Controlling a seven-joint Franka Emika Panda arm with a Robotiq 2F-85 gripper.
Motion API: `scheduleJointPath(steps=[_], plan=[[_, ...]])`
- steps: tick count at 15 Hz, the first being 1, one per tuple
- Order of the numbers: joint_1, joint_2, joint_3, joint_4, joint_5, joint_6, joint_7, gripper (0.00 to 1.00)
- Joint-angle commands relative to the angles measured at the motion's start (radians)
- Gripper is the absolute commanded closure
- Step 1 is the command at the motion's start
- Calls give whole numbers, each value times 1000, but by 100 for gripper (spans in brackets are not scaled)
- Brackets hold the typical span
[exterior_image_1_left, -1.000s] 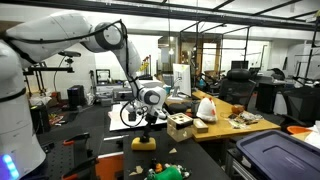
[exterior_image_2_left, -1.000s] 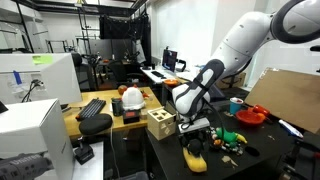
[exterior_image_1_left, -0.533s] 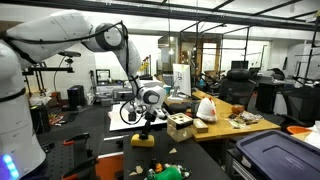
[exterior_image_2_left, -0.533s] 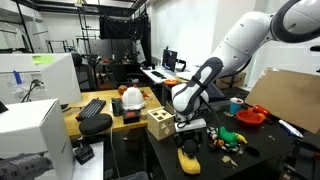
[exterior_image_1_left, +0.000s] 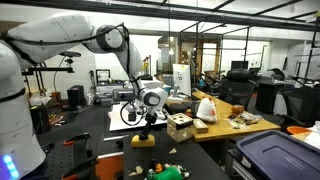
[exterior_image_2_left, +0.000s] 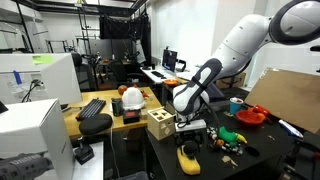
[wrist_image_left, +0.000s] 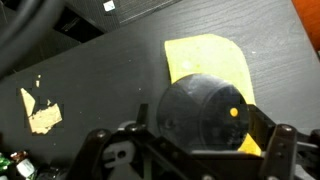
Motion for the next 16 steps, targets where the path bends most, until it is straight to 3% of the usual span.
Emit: scheduleJointPath(steps=[1, 3, 10, 16], plan=[[4, 5, -4, 7, 4, -4, -2, 0], [4, 6, -4, 7, 4, -4, -2, 0], [-126, -131, 50, -109, 161, 192, -110, 0], [-110, -260, -98, -204, 75, 201, -78, 0]])
